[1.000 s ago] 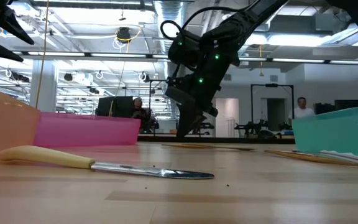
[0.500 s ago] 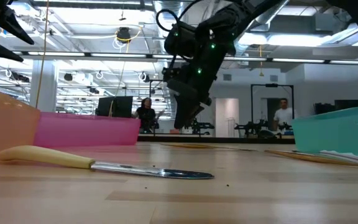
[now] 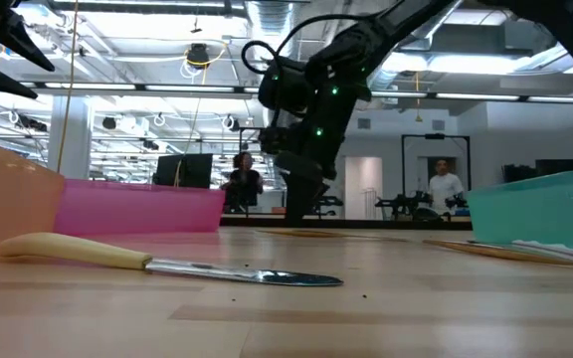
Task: Sort silverware by color (type)
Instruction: Put the top gold knife into the red bin
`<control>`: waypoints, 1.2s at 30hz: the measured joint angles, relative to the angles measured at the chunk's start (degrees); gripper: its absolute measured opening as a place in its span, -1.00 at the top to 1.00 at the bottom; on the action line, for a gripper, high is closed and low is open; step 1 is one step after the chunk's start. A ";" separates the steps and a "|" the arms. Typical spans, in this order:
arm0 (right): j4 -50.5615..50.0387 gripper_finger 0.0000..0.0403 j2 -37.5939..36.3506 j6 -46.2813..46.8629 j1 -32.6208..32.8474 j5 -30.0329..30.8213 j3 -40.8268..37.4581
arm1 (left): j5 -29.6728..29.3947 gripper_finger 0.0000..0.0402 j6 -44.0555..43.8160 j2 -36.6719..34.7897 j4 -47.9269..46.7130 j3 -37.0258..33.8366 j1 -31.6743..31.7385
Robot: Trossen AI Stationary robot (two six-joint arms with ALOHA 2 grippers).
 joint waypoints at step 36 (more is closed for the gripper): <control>-8.49 0.98 4.99 6.09 1.46 1.48 11.12 | -0.49 -0.23 -0.13 0.02 -2.91 -0.01 0.00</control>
